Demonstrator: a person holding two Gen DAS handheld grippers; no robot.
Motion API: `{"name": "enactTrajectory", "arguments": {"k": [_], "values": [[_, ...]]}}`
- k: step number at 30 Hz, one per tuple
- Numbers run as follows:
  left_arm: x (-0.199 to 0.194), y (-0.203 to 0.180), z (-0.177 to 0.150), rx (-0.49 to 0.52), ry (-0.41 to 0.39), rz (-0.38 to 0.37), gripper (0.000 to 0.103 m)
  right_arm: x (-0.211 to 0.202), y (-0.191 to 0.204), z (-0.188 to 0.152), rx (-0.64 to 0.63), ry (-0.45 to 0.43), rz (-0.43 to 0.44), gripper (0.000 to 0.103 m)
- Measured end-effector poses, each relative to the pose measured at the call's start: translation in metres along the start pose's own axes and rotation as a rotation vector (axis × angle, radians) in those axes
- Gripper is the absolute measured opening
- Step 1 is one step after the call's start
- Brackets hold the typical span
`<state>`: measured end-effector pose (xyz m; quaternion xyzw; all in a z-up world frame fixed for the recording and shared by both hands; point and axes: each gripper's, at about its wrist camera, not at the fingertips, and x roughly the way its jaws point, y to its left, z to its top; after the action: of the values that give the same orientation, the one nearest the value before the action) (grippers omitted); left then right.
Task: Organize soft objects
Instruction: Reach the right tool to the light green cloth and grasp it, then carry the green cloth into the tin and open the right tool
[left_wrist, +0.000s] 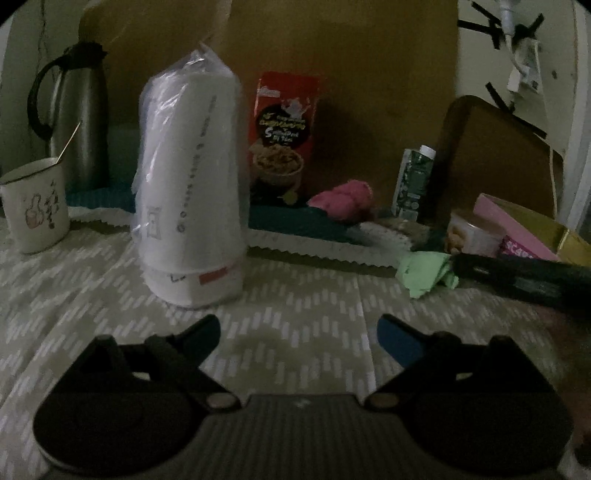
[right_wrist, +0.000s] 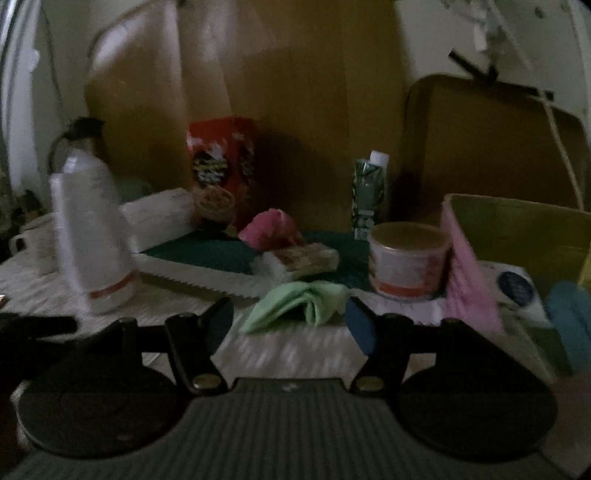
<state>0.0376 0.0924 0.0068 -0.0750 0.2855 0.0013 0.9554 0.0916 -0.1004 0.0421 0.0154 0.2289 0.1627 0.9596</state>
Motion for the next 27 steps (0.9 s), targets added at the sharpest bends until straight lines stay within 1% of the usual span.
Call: {"name": "enactTrajectory", "arguments": {"k": [3, 4, 5, 6, 7, 8, 9, 11, 12, 14, 15, 17, 19, 24, 27], "values": [[0.001, -0.003, -0.001, 0.007, -0.006, -0.002, 0.095, 0.035, 0.003, 0.005, -0.017, 0.053, -0.041, 0.069], [0.002, -0.003, -0.001, 0.005, -0.007, -0.005, 0.095, 0.047, 0.003, 0.006, -0.024, 0.08, -0.055, 0.068], [0.002, -0.003, -0.001, 0.001, -0.007, -0.009, 0.095, 0.059, 0.002, 0.006, -0.021, 0.126, -0.058, 0.065], [0.002, -0.002, -0.001, -0.004, -0.005, -0.012, 0.095, 0.065, -0.001, 0.006, -0.001, 0.176, -0.041, 0.054], [0.003, -0.001, -0.001, -0.011, -0.004, -0.014, 0.095, 0.069, -0.003, 0.008, 0.012, 0.192, -0.019, 0.054], [0.003, 0.0, -0.001, -0.018, -0.005, -0.016, 0.095, 0.07, -0.003, 0.008, 0.002, 0.191, -0.016, 0.048], [0.002, 0.001, -0.001, -0.025, -0.008, -0.017, 0.096, 0.068, -0.001, 0.007, -0.014, 0.188, -0.016, 0.037], [0.001, 0.002, -0.001, -0.029, -0.011, -0.018, 0.096, 0.061, 0.004, 0.004, -0.047, 0.179, -0.006, 0.021], [0.001, 0.002, -0.001, -0.028, -0.011, -0.02, 0.096, 0.056, 0.008, 0.001, -0.063, 0.175, -0.01, 0.015], [0.001, 0.002, -0.001, -0.026, -0.009, -0.025, 0.096, 0.043, 0.013, -0.003, -0.066, 0.185, 0.001, 0.01], [0.001, 0.002, -0.001, -0.026, -0.01, -0.026, 0.097, 0.034, 0.012, -0.006, -0.045, 0.199, 0.026, 0.009], [0.0, 0.002, -0.001, -0.025, -0.01, -0.031, 0.098, 0.019, 0.008, -0.012, -0.001, 0.223, 0.107, 0.008], [0.0, 0.003, -0.002, -0.023, -0.006, -0.035, 0.1, -0.002, 0.007, -0.022, 0.009, 0.233, 0.155, 0.008], [-0.001, 0.001, -0.002, -0.017, 0.002, -0.03, 0.1, -0.062, 0.012, -0.05, -0.035, 0.207, 0.226, 0.007], [0.001, 0.002, -0.001, -0.027, 0.015, -0.033, 0.101, -0.087, 0.02, -0.063, -0.081, 0.176, 0.234, 0.007]]}}
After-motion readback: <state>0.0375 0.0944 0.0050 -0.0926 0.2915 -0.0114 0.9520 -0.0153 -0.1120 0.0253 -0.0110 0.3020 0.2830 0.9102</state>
